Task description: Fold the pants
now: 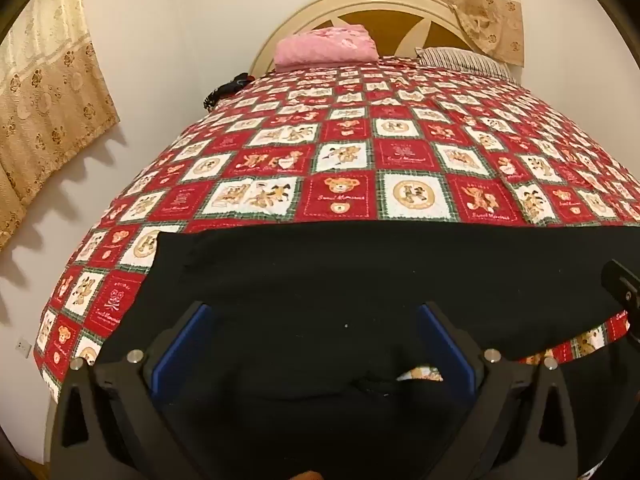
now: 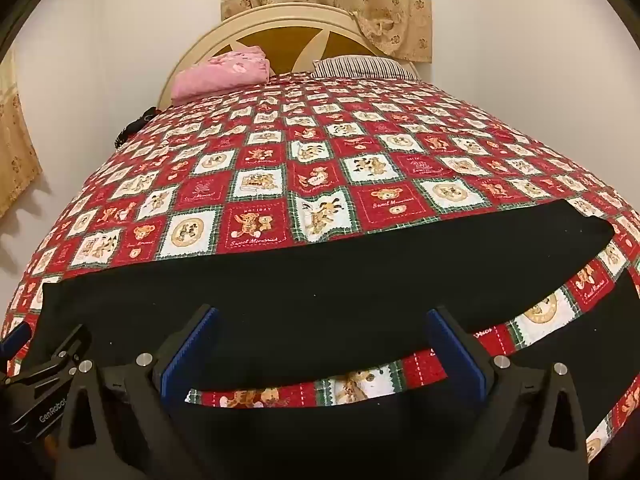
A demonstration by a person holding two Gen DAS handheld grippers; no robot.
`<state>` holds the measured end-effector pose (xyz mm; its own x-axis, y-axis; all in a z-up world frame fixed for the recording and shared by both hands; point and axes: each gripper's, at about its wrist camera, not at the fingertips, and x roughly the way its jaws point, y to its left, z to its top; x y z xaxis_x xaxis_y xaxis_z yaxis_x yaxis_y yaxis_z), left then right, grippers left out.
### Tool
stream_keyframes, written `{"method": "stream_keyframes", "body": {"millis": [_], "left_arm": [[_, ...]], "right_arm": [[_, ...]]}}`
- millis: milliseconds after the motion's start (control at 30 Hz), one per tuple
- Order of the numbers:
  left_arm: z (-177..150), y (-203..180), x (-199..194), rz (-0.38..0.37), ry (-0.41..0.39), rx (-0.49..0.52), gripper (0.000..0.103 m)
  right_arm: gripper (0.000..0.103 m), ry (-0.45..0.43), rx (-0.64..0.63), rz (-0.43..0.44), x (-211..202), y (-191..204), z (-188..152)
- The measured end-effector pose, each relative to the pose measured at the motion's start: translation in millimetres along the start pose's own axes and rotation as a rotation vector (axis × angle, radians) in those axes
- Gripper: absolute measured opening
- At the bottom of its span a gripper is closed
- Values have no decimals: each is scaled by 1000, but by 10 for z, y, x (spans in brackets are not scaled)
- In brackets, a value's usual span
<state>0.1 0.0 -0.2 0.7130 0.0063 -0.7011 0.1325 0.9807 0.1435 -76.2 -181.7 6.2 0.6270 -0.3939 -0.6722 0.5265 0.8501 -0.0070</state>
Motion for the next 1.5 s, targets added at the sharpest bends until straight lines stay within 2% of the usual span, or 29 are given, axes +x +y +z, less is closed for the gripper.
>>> {"method": "stream_keyframes", "body": {"millis": [300,433,800,1100,1200,1333,1500], "left_arm": [[-71,-32,-27,-17,-8,-4,103],[-36,9,36,-34,20,0,103],[-55,-2,92,-46,33,-3,103],[-114,192,277,-117,112,-87,103],[-172,289,362,-94,151,-77,103],[-228,624,442,-46,180,-88,103],[7,1198,540,-61,185,-190,100]], "right_arm": [[102,17,-24,-24,96,5,-5],[102,29,-22,-35,135,14,10],[102,34,-20,-37,165,-30,17],[102,47,-45,-40,236,35,30],[102,50,-74,-31,250,69,45],[102,59,-150,4,324,134,82],[102,115,-307,130,569,368,207]]}}
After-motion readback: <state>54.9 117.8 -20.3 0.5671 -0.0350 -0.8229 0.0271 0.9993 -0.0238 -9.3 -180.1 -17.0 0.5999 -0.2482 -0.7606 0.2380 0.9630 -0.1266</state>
